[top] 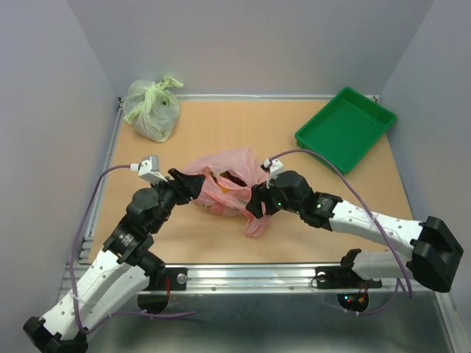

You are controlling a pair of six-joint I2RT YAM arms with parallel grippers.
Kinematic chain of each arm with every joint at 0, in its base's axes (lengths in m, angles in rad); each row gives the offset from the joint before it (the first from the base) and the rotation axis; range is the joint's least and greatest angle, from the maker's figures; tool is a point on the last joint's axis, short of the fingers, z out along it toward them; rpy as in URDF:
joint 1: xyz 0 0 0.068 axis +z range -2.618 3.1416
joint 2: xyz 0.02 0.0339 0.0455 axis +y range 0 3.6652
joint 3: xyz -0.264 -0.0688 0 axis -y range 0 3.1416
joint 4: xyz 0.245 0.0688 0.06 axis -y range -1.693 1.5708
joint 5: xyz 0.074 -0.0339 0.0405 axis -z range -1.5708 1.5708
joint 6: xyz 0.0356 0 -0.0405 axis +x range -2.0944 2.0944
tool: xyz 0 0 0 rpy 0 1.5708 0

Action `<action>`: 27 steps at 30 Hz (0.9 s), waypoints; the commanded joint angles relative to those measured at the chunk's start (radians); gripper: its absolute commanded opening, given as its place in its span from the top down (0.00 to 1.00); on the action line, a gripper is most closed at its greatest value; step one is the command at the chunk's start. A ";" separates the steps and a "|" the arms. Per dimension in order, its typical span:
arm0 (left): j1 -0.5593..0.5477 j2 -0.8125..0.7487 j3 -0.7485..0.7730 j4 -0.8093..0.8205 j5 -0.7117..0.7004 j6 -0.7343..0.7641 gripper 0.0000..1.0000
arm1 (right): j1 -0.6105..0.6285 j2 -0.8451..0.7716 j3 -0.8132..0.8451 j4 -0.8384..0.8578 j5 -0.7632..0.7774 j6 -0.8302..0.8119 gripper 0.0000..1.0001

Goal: Untie the knot of the plastic bag and take out the fruit

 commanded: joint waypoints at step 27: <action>-0.262 0.465 -0.160 0.269 -0.342 -0.307 0.67 | 0.023 0.216 0.166 -0.019 0.099 -0.178 0.21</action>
